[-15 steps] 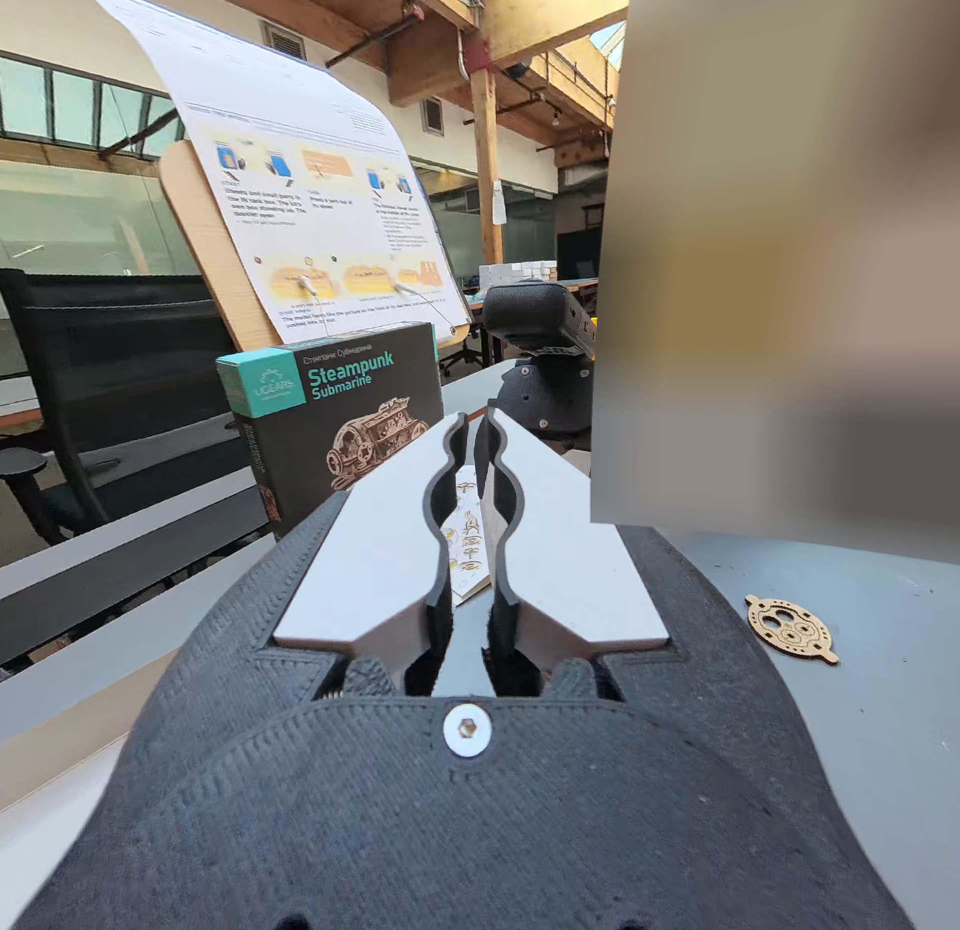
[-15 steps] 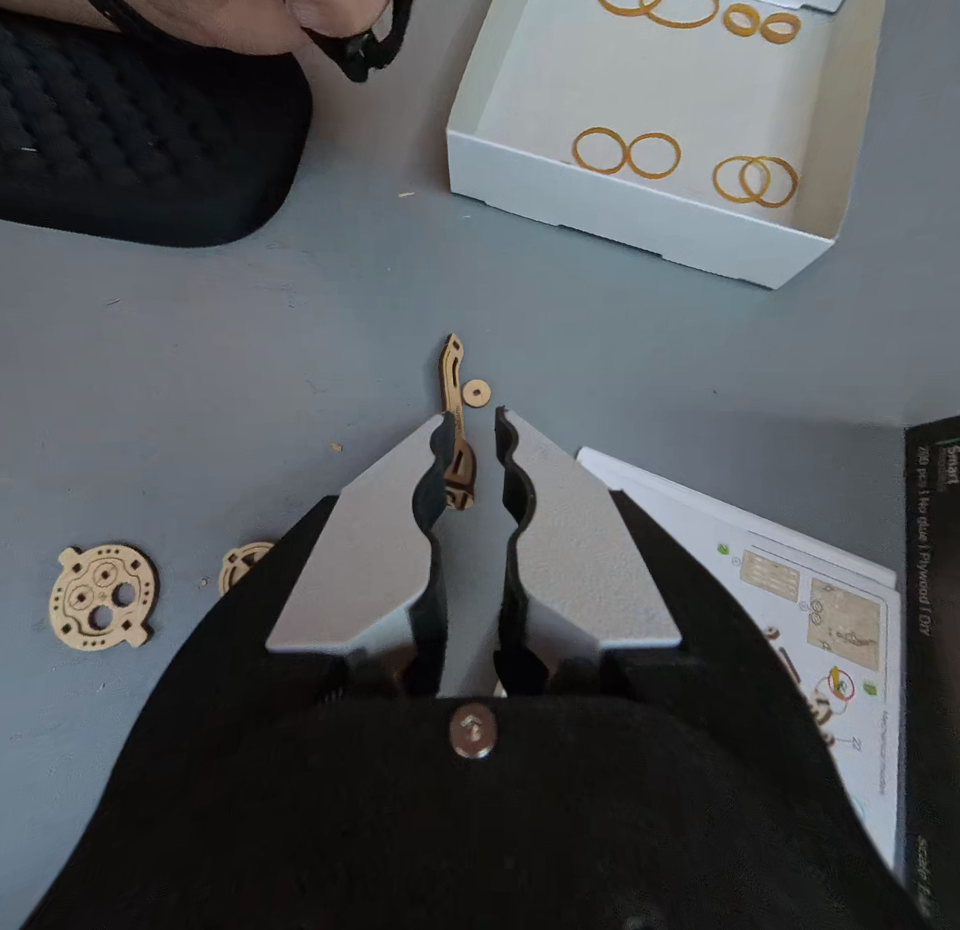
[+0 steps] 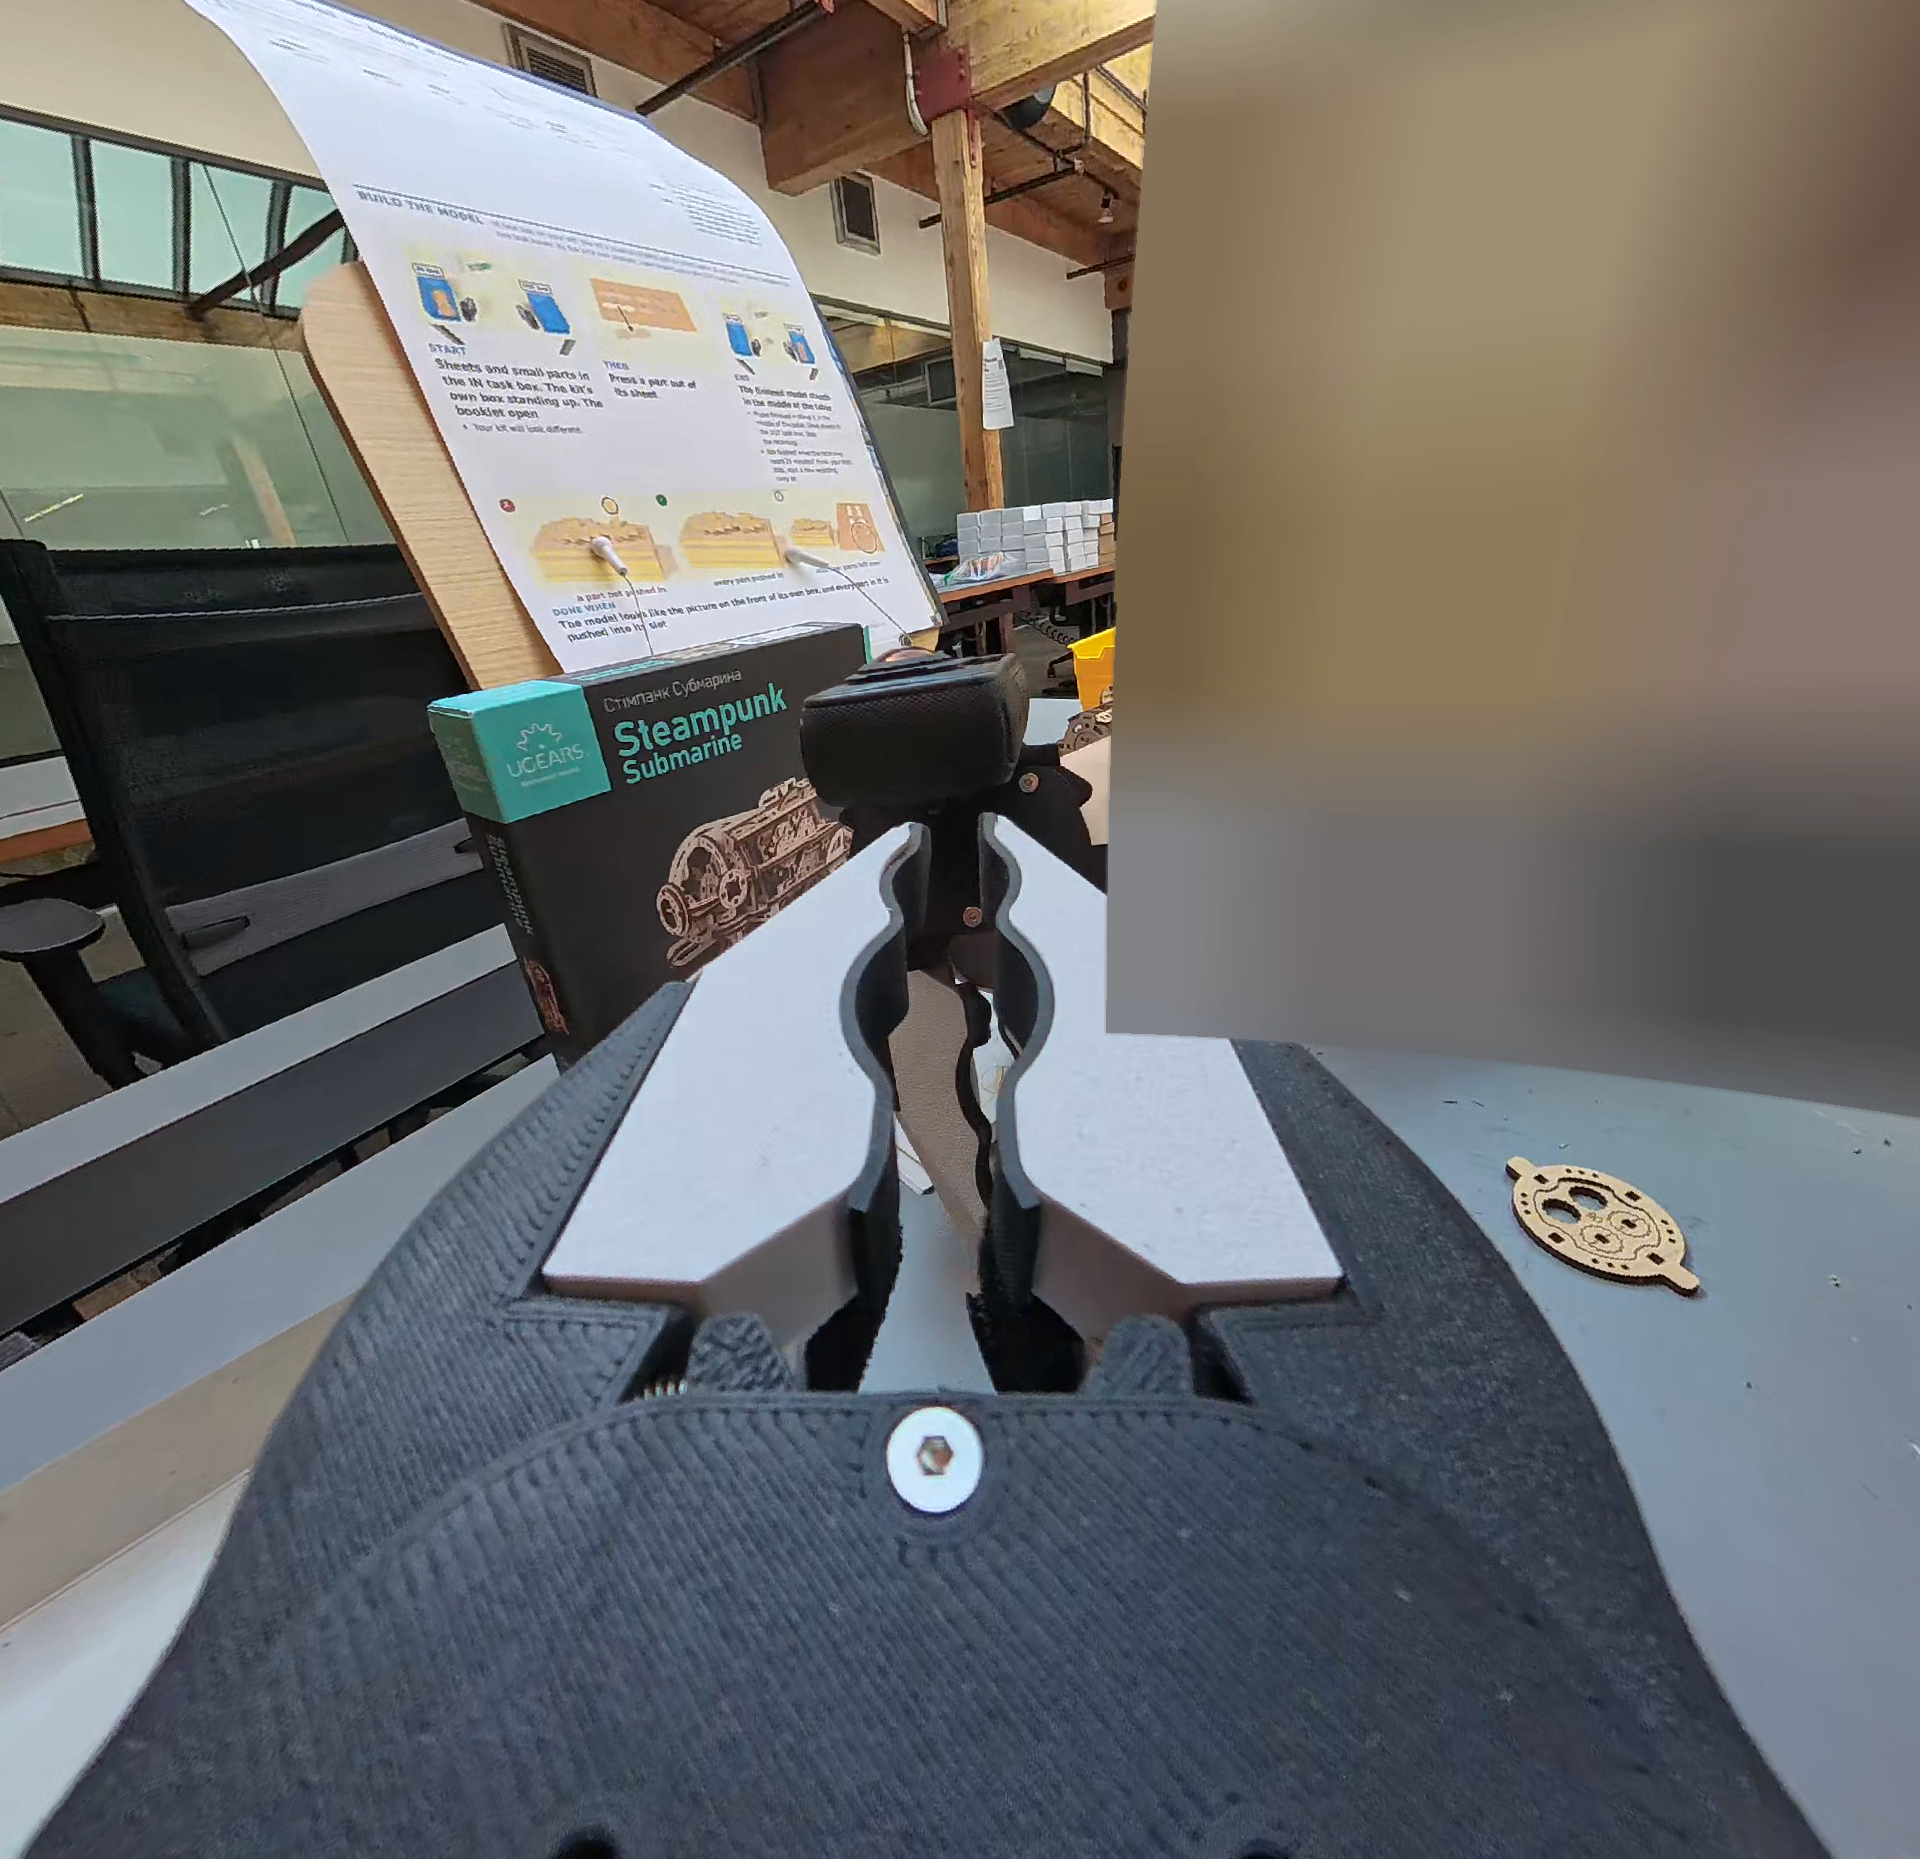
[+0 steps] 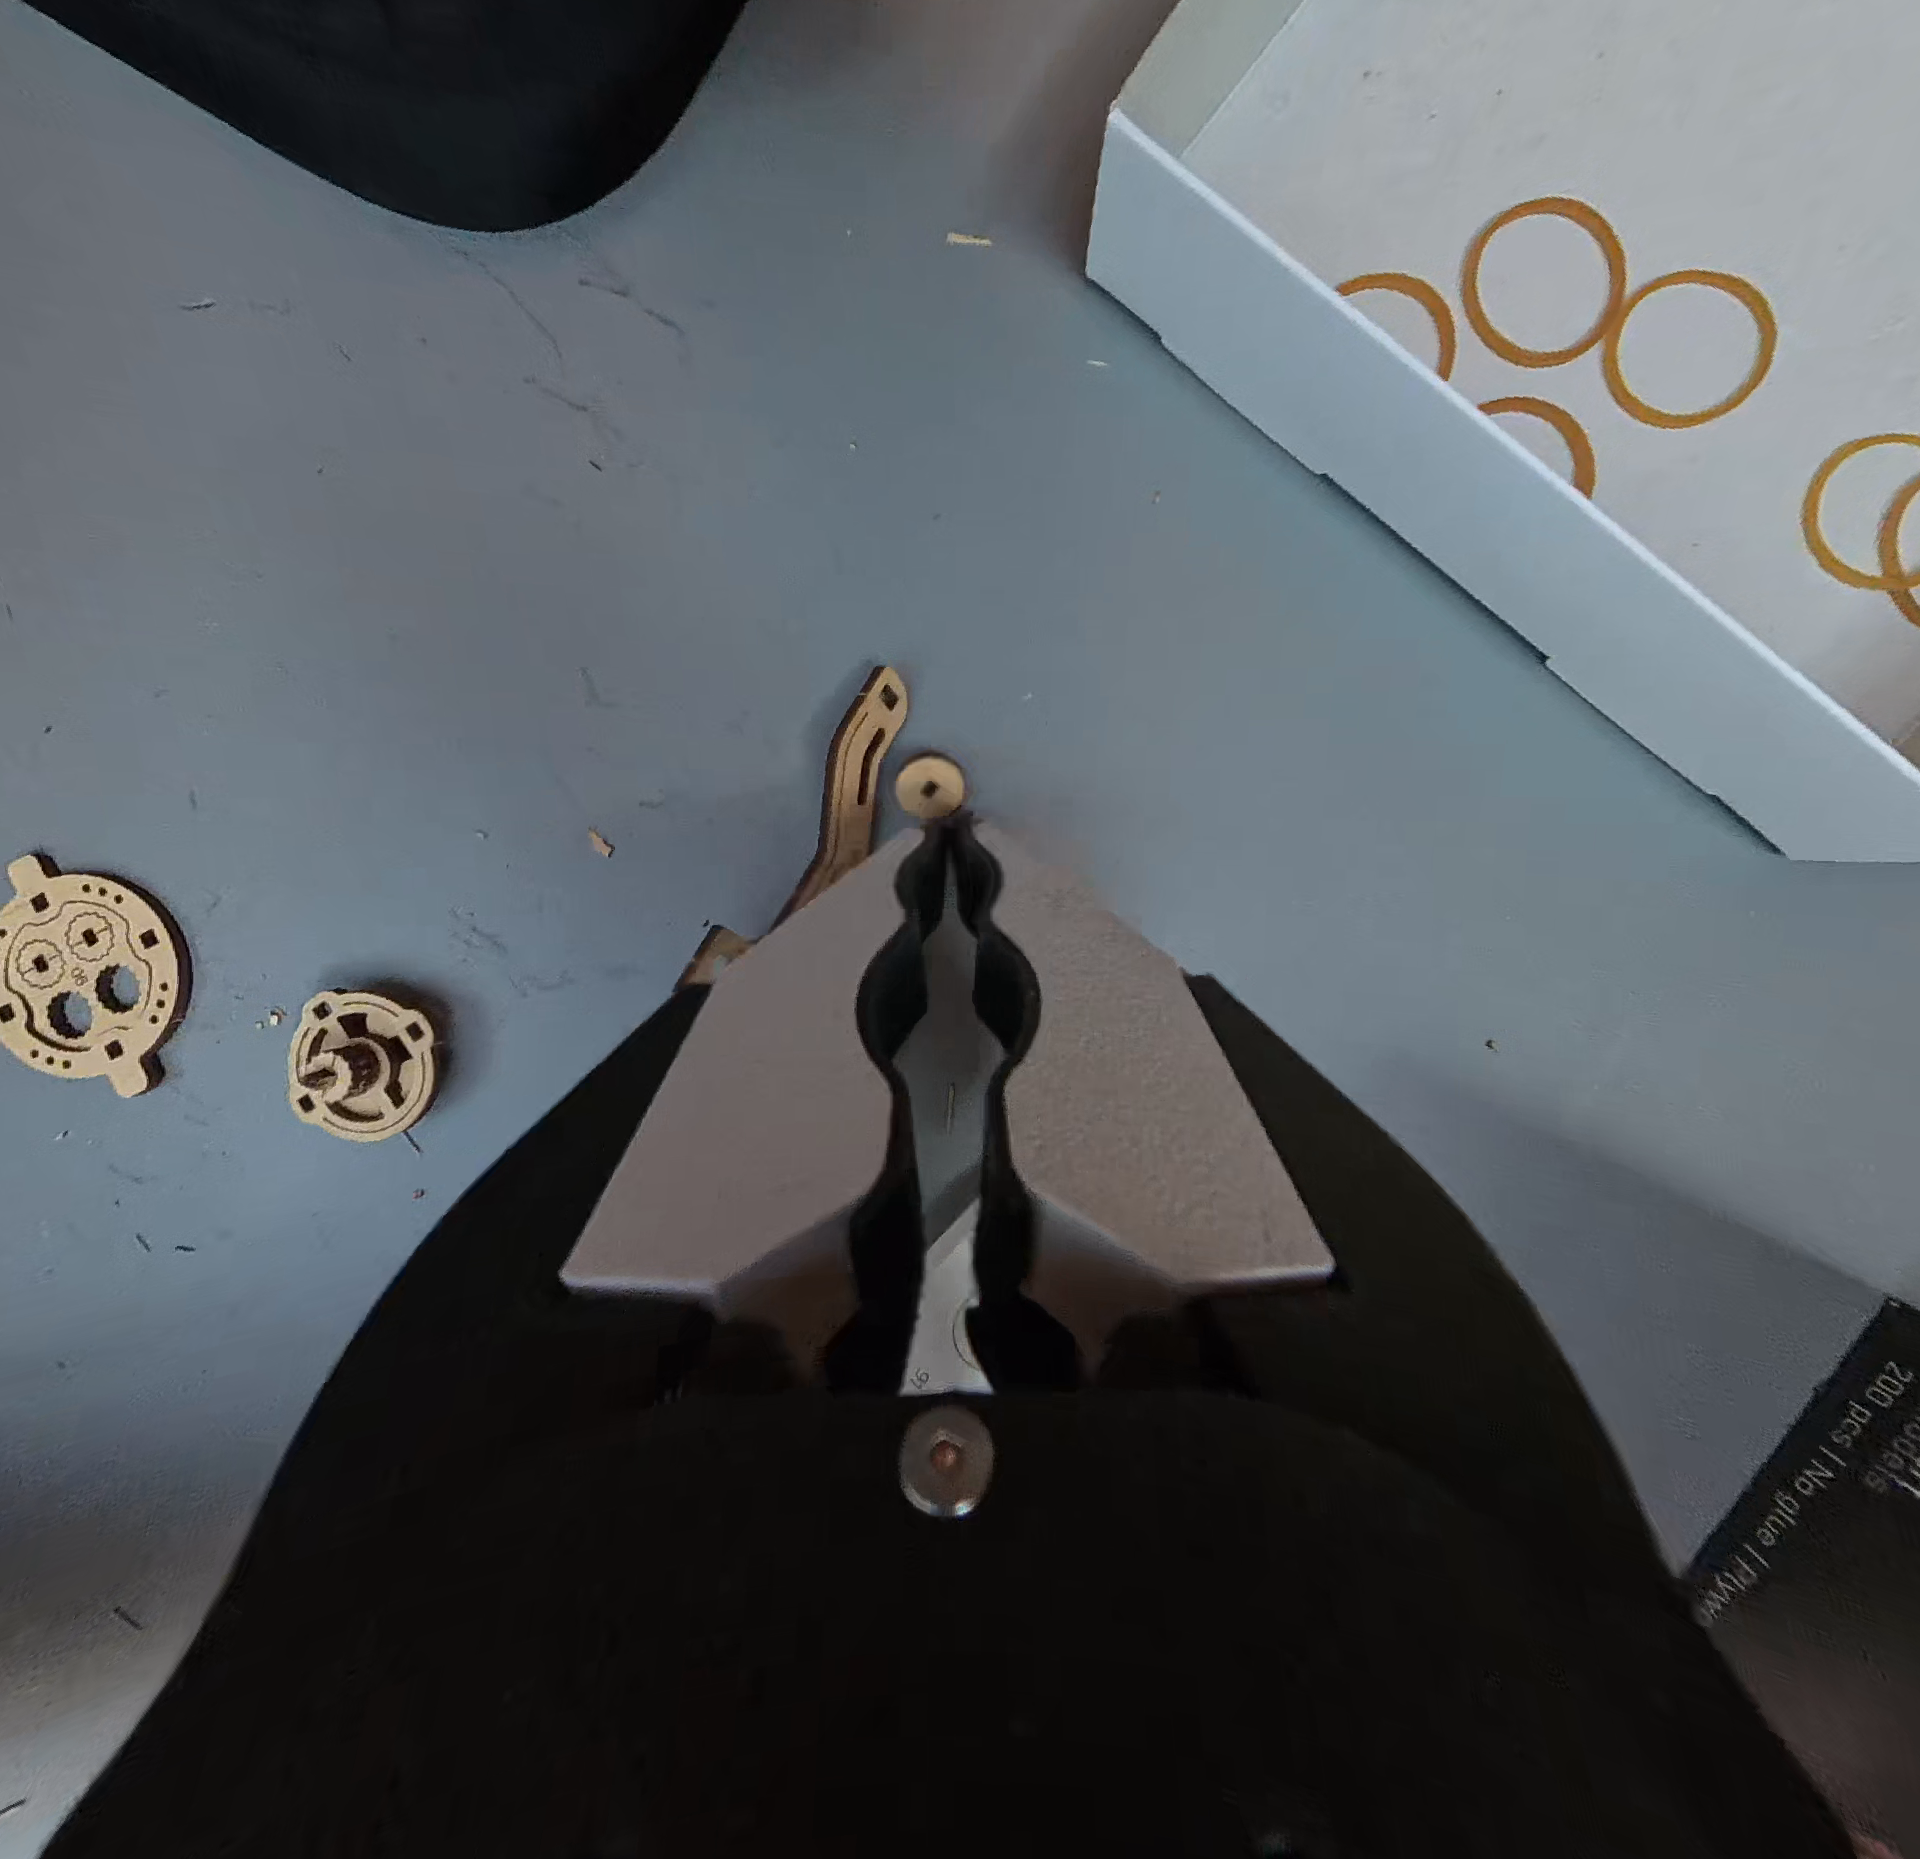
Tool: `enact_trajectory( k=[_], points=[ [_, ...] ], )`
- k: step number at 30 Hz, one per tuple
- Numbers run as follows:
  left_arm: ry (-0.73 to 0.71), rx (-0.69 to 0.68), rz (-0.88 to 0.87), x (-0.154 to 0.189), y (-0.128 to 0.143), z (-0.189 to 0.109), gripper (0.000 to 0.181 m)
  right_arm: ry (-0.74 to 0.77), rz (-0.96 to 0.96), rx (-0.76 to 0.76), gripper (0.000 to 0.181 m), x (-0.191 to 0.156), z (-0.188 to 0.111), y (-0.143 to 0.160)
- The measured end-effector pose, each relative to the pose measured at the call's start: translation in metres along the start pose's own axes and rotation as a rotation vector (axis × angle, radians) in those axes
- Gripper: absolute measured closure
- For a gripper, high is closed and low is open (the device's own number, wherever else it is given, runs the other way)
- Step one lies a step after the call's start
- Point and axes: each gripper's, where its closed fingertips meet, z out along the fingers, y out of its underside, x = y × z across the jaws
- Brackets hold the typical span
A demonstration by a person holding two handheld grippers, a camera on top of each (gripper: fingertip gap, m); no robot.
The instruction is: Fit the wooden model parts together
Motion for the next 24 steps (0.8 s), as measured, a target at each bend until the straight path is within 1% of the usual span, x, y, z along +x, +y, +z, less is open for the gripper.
enact_trajectory(
  k=[2, 5, 8, 10, 12, 14, 17, 19, 22, 24],
  points=[
    [-0.010, 0.002, 0.000, -0.002, -0.001, -0.001, 0.175, 0.025, 0.016, 0.006, 0.181, 0.002, -0.001, 0.001],
    [-0.034, 0.000, 0.027, -0.008, -0.004, -0.004, 0.173, 0.063, 0.052, 0.126, 0.181, -0.003, -0.013, -0.008],
    [-0.080, -0.010, 0.075, -0.020, -0.004, -0.009, 0.173, 0.144, 0.101, 0.214, 0.181, -0.002, -0.025, -0.016],
    [-0.087, -0.029, 0.068, -0.023, 0.002, -0.009, 0.172, 0.194, 0.121, 0.188, 0.177, 0.006, -0.020, -0.015],
    [-0.069, -0.044, 0.049, -0.021, 0.007, -0.006, 0.169, 0.128, 0.096, 0.100, 0.173, 0.000, -0.008, -0.007],
    [-0.049, -0.058, 0.052, -0.017, 0.009, -0.004, 0.168, 0.097, 0.036, 0.074, 0.170, -0.003, -0.003, -0.006],
    [-0.022, -0.070, 0.047, -0.013, 0.012, -0.003, 0.168, 0.034, 0.029, 0.079, 0.165, -0.006, 0.001, -0.009],
    [-0.009, -0.079, 0.030, -0.013, 0.016, -0.002, 0.168, 0.035, 0.016, 0.071, 0.165, -0.003, 0.005, -0.009],
    [-0.007, -0.073, 0.006, -0.015, 0.016, -0.003, 0.169, 0.002, 0.025, 0.107, 0.169, -0.004, 0.008, -0.015],
    [-0.010, -0.055, 0.002, -0.016, 0.012, -0.005, 0.169, 0.016, 0.052, 0.116, 0.169, -0.001, 0.008, -0.015]
  ],
)
